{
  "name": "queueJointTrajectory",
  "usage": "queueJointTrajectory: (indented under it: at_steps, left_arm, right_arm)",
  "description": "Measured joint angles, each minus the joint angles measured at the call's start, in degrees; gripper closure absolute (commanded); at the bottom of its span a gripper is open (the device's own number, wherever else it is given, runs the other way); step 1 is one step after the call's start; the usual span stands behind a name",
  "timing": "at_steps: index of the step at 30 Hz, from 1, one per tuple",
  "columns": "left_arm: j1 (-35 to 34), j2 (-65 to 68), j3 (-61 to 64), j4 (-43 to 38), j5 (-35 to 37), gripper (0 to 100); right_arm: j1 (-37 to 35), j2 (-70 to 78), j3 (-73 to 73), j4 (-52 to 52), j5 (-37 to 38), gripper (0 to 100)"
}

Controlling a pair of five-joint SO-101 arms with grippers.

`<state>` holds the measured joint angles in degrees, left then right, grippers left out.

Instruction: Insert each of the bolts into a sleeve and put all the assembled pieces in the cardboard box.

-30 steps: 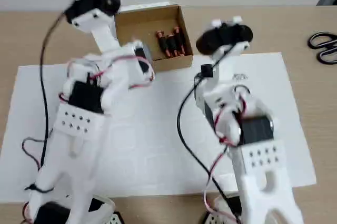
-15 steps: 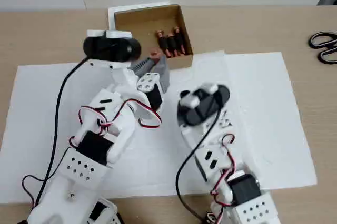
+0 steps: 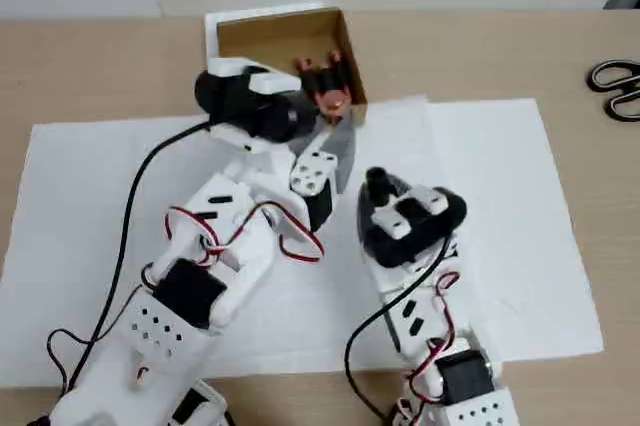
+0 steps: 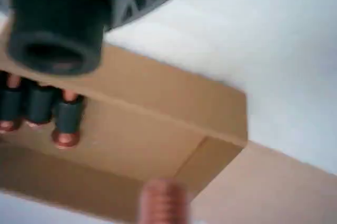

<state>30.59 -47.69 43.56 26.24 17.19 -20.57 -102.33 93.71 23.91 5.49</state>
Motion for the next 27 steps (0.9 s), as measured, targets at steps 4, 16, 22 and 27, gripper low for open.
queueJointTrajectory:
  at_steps: [4, 16, 22, 27]
  left_arm:
    - [0.3, 0.0, 0.0, 0.0, 0.0, 99]
    - [1.9, 0.0, 0.1, -5.9, 0.0, 99]
    - [3.9, -0.2, 2.3, -5.9, 0.0, 99]
    - [4.7, -0.3, 3.5, -6.0, 0.0, 99]
  right_arm:
    - [-0.3, 0.0, 2.0, -4.5, 0.0, 99.5]
    - [-4.0, 0.0, 2.4, -9.1, 0.0, 99.5]
    - [-4.1, 0.0, 2.4, -9.1, 0.0, 99.5]
    - [-4.1, 0.0, 2.4, -9.1, 0.0, 99.5]
